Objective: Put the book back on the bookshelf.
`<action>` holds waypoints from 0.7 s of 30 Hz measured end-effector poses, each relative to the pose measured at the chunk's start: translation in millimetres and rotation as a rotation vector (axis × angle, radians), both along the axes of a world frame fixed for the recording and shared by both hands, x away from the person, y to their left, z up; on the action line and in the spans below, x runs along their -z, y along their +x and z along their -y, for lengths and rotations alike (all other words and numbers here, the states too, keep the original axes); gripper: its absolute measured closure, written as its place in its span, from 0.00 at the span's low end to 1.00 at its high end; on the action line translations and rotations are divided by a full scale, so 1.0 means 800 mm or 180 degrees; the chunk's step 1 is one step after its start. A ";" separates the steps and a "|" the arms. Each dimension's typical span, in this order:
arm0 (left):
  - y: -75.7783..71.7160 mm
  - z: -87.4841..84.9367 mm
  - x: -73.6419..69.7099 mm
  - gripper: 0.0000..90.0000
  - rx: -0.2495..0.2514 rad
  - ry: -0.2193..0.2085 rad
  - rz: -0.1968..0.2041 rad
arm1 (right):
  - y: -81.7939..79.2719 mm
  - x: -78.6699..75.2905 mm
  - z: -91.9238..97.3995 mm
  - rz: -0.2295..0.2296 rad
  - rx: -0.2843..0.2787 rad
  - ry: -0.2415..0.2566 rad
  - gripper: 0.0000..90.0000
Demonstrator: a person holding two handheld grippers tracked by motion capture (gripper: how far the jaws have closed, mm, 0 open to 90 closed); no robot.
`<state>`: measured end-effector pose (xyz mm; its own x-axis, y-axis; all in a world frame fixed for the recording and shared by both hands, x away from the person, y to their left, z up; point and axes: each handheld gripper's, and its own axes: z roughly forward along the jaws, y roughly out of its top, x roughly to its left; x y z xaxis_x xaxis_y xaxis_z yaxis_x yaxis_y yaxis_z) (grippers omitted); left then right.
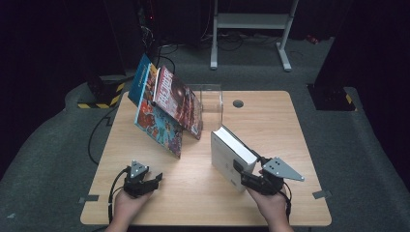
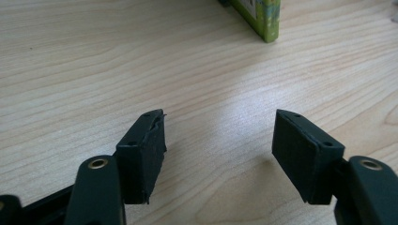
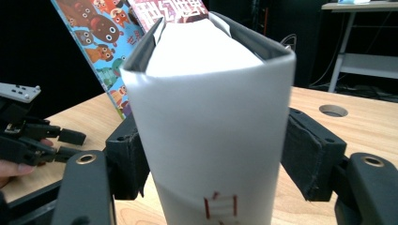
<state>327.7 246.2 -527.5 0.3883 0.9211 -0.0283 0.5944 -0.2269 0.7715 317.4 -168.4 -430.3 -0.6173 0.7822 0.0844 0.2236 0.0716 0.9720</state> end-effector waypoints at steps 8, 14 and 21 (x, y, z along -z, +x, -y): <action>-0.001 0.003 0.000 0.38 0.0042 0.0055 -0.0016 | -0.002 -0.012 -0.006 0.0086 0.0042 -0.0018 0.47; 0.000 0.003 0.000 0.38 0.0055 0.0080 -0.0032 | -0.003 -0.012 -0.009 0.0123 0.0065 -0.0030 0.49; 0.000 0.004 0.001 0.38 0.0063 0.0120 -0.0034 | -0.004 -0.012 -0.012 0.0096 0.0109 -0.0051 0.50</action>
<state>327.9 242.8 -527.9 0.4064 0.9137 0.0021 0.5976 -0.2676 0.7558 314.0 -158.9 -420.4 -0.5924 0.8039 0.0533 0.1967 0.0801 0.9772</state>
